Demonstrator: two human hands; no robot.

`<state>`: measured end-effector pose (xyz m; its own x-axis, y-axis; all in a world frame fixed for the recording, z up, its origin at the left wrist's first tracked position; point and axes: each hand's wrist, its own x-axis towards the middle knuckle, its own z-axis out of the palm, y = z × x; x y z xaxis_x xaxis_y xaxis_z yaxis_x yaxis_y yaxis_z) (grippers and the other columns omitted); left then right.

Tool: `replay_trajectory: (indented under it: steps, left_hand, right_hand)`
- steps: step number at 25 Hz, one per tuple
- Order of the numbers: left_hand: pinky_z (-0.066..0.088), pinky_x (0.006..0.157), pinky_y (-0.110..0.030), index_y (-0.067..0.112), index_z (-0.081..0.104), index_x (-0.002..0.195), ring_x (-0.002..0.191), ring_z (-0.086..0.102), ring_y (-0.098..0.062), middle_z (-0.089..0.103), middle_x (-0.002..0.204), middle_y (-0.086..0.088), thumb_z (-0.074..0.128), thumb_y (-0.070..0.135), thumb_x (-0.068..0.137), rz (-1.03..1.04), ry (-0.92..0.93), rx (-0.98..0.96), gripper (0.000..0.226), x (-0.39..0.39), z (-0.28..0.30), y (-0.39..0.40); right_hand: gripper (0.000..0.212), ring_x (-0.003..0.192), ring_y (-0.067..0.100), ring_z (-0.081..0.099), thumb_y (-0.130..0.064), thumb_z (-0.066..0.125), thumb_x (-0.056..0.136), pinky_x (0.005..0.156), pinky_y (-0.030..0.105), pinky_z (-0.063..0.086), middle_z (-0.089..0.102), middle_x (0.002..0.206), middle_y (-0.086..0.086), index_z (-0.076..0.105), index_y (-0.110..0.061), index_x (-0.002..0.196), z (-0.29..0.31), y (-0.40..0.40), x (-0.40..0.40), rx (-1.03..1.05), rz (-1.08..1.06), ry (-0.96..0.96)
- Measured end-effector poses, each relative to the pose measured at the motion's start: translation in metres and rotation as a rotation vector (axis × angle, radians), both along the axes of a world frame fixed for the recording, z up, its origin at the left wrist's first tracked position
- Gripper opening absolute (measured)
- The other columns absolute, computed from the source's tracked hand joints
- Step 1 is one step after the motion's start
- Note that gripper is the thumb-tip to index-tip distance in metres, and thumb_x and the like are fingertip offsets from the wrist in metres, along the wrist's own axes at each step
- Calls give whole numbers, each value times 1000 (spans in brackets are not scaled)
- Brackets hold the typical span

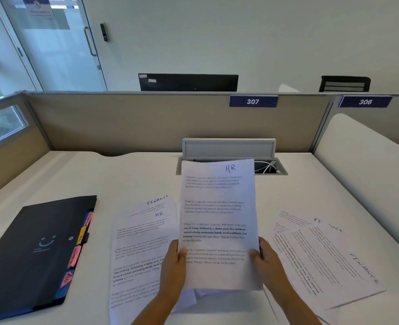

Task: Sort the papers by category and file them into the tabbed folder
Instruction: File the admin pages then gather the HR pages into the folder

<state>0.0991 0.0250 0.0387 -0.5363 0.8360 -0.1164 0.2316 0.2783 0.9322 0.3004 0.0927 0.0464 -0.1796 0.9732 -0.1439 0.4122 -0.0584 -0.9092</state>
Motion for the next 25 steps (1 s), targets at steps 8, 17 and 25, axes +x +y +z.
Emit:
replay_trajectory:
  steps: [8,17,25]
  left_hand:
    - [50,64,-32,16,44,107,76,60,-20,58,102,-8,50,22,92,164,7,-147,17,-30,-19,-25]
    - [38,94,-47,4,49,115,111,44,-38,51,120,-22,66,28,80,333,402,-540,45,-97,-26,-81]
    - [43,78,-40,-1,38,128,106,55,-40,51,128,-25,57,10,87,458,-56,-386,46,-100,-19,-69]
  right_hand:
    - [29,101,24,62,-19,46,95,94,46,49,64,114,3,53,-13,122,-45,1,15,-384,30,69]
    - [27,95,29,68,-29,46,94,91,48,50,72,104,10,61,-13,109,-46,2,28,-539,-19,436]
    - [29,95,28,68,-26,47,94,88,47,53,71,106,9,60,-12,115,-50,2,26,-489,-25,396]
